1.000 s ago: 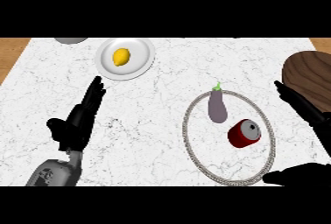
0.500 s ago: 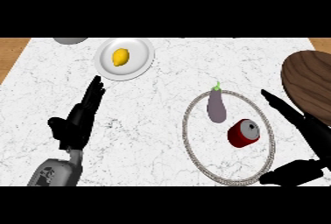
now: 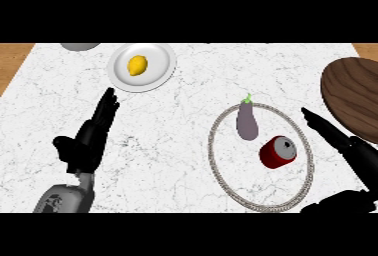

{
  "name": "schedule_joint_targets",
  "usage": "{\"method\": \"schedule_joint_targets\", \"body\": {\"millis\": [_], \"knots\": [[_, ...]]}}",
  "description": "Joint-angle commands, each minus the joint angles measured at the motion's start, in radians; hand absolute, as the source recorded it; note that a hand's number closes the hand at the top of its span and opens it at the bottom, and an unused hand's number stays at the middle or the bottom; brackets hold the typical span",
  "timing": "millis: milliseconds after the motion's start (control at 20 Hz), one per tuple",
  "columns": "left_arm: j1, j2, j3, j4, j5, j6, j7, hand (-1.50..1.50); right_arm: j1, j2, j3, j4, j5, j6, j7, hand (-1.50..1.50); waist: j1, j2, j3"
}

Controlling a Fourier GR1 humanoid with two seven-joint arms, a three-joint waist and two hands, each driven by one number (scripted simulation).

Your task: Pick the can from the placemat and place it in the bowl

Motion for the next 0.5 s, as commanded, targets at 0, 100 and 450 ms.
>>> {"method": "schedule_joint_targets", "body": {"millis": [0,100,450], "knots": [[0.024,0.015,0.026,-0.046,0.001,-0.045,0.02,0.0,0.034,0.059,-0.004,0.087,0.059,0.015,-0.122,-1.5,0.002,0.0,0.0],[0.005,-0.041,0.017,0.045,-0.026,-0.027,-0.042,0.0,0.035,0.066,-0.041,0.012,-0.023,0.048,-0.044,-1.5,-0.002,0.0,0.0],[-0.054,-0.043,0.06,-0.011,-0.056,-0.038,0.056,0.0,-0.033,0.139,-0.043,0.133,0.028,0.064,-0.058,-1.5,0.002,0.001,0.0]]}}
